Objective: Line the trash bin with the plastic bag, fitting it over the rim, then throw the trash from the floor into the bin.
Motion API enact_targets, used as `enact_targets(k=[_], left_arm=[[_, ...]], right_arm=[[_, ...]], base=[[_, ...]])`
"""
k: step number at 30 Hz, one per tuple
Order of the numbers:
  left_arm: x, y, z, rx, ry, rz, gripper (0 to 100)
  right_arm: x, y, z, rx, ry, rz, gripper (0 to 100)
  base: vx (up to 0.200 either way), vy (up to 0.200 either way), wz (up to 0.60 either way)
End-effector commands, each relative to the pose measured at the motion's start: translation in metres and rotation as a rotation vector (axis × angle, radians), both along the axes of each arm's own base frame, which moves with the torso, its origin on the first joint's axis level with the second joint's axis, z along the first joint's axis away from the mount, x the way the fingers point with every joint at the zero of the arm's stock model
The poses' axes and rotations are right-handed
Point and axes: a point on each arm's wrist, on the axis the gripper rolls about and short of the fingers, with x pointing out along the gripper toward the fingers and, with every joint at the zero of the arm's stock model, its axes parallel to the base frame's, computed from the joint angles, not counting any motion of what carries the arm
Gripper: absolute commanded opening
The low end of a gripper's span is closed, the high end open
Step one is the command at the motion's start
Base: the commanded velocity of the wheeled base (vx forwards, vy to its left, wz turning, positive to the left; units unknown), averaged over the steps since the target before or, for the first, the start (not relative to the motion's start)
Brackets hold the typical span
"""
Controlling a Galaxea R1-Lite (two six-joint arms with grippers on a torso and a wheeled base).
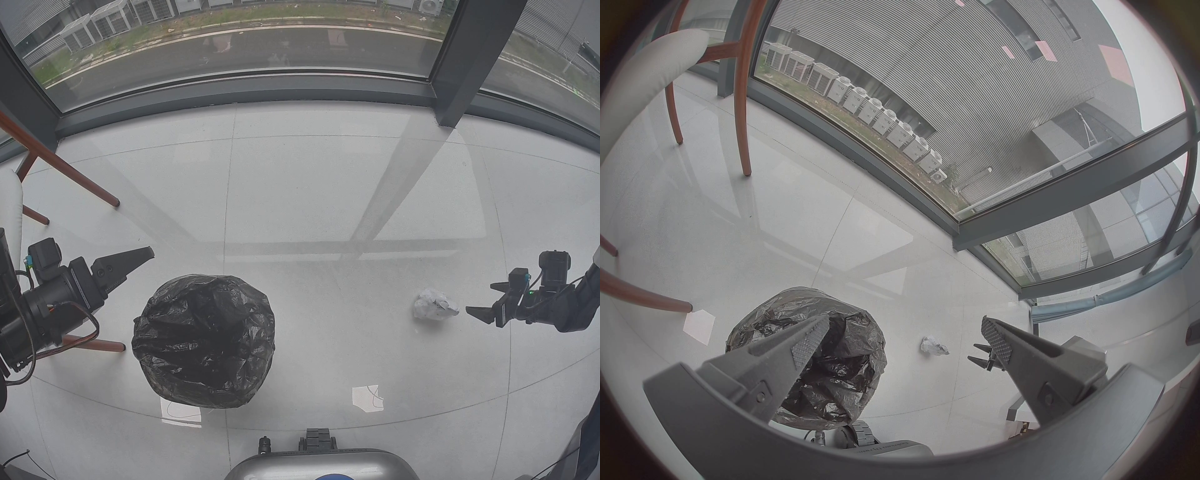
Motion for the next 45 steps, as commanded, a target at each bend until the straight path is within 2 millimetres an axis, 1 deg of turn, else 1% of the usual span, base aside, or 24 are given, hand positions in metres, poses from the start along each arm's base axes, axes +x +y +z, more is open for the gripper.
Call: enact_targets(k=[1, 4, 8, 11, 15, 18, 21, 22, 23, 25, 28, 30, 33, 35, 41, 43, 45], left_arm=[[-0.004, -0.001, 0.001, -0.004, -0.009, -0.009, 100], [-0.004, -0.002, 0.002, -0.004, -0.012, -0.015, 100], [-0.003, -0.01, 0.01, -0.009, -0.037, -0.058, 100], [-0.003, -0.017, 0.015, -0.018, -0.051, -0.094, 100], [-0.003, -0.021, 0.015, -0.018, -0.047, -0.114, 100], [-0.002, -0.022, 0.016, -0.015, -0.056, -0.119, 100], [0.003, -0.024, 0.02, -0.017, -0.06, -0.118, 100], [0.005, -0.024, 0.018, -0.014, -0.052, -0.112, 100], [0.005, -0.024, 0.018, -0.012, -0.051, -0.112, 100], [0.005, -0.024, 0.011, -0.002, -0.026, -0.112, 100], [0.003, -0.026, 0.006, 0.004, 0.008, -0.122, 100], [0.002, -0.027, 0.005, 0.006, 0.023, -0.127, 100], [0.002, -0.026, 0.002, 0.008, 0.038, -0.126, 100], [0.002, -0.027, 0.002, 0.007, 0.036, -0.127, 100], [0.002, -0.027, 0.002, 0.01, 0.038, -0.124, 100], [0.002, -0.026, 0.002, 0.01, 0.038, -0.121, 100], [0.003, -0.026, 0.001, 0.01, 0.04, -0.12, 100]], right_arm=[[0.011, -0.021, -0.03, -0.053, -0.021, 0.115, 100], [0.009, -0.023, -0.03, -0.058, -0.026, 0.127, 100], [0.007, -0.036, -0.024, -0.041, -0.06, 0.122, 100], [0.004, -0.046, -0.024, -0.039, -0.081, 0.141, 100], [0.004, -0.056, -0.025, -0.072, -0.128, 0.183, 100], [0.004, -0.056, -0.026, -0.067, -0.145, 0.22, 100], [0.005, -0.057, -0.039, -0.066, -0.147, 0.261, 100], [0.006, -0.059, -0.045, -0.07, -0.153, 0.282, 100], [0.006, -0.059, -0.046, -0.071, -0.154, 0.283, 100], [0.009, -0.064, -0.054, -0.087, -0.167, 0.304, 100], [0.009, -0.065, -0.057, -0.084, -0.161, 0.304, 100], [0.012, -0.066, -0.056, -0.087, -0.169, 0.303, 100], [0.023, -0.069, -0.061, -0.095, -0.182, 0.305, 100], [0.028, -0.07, -0.061, -0.101, -0.194, 0.307, 100], [0.033, -0.067, -0.062, -0.09, -0.193, 0.312, 100], [0.042, -0.063, -0.067, -0.089, -0.198, 0.327, 100], [0.05, -0.063, -0.071, -0.095, -0.207, 0.331, 100]], base=[[0.0, 0.0, 0.0], [0.0, 0.0, 0.0], [0.0, 0.0, 0.0], [0.0, 0.0, 0.0], [0.0, 0.0, 0.0], [0.0, 0.0, 0.0], [0.0, 0.0, 0.0], [0.0, 0.0, 0.0], [0.0, 0.0, 0.0], [0.0, 0.0, 0.0], [0.0, 0.0, 0.0], [0.0, 0.0, 0.0], [0.0, 0.0, 0.0], [0.0, 0.0, 0.0], [0.0, 0.0, 0.0], [0.0, 0.0, 0.0], [0.0, 0.0, 0.0]])
